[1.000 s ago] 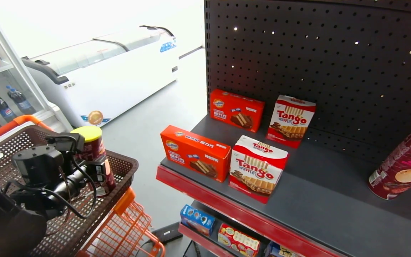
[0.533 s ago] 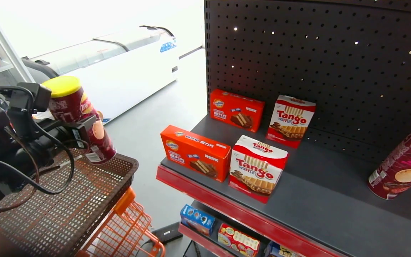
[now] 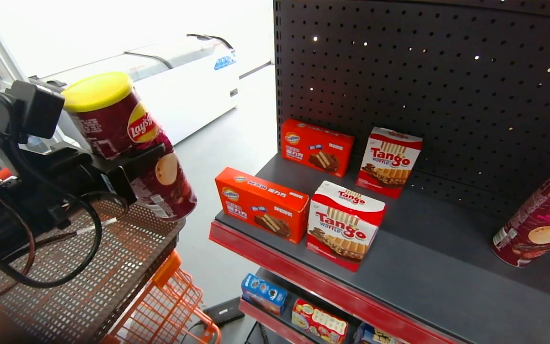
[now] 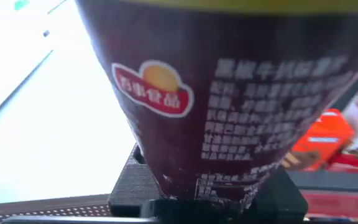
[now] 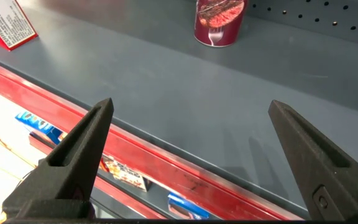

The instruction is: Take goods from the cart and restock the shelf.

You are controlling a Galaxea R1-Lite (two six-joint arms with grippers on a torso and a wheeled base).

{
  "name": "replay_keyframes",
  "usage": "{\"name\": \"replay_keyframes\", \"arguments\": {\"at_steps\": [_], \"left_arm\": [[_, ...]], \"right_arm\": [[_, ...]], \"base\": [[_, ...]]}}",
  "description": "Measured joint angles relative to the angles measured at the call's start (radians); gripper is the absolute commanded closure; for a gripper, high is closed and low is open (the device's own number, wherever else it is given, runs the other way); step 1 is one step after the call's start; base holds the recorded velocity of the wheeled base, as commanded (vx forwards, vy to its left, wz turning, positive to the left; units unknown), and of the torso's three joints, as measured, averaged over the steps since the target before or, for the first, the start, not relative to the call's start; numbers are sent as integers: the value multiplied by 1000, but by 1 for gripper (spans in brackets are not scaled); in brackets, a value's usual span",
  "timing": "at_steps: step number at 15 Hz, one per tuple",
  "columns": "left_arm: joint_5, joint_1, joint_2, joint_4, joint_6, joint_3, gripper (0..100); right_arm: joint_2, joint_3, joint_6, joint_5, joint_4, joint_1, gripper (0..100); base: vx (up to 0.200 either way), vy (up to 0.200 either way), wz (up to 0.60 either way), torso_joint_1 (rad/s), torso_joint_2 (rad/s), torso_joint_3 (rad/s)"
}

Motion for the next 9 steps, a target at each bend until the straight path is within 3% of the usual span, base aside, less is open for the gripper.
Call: {"name": "replay_keyframes", "arguments": {"at_steps": [2,5,9], "left_arm": [[-43,-25,-33,29,0,3,100],[-152,-17,-62,38,-5,11,100],[-166,-28,-93,123,-19,13,100]], "right_arm": [[0,0,0,0,0,0,0],[0,0,0,0,0,0,0],[0,0,0,0,0,0,0]], "base": [[0,0,0,0,0,0],[0,0,0,0,0,0],[0,0,0,0,0,0]]}}
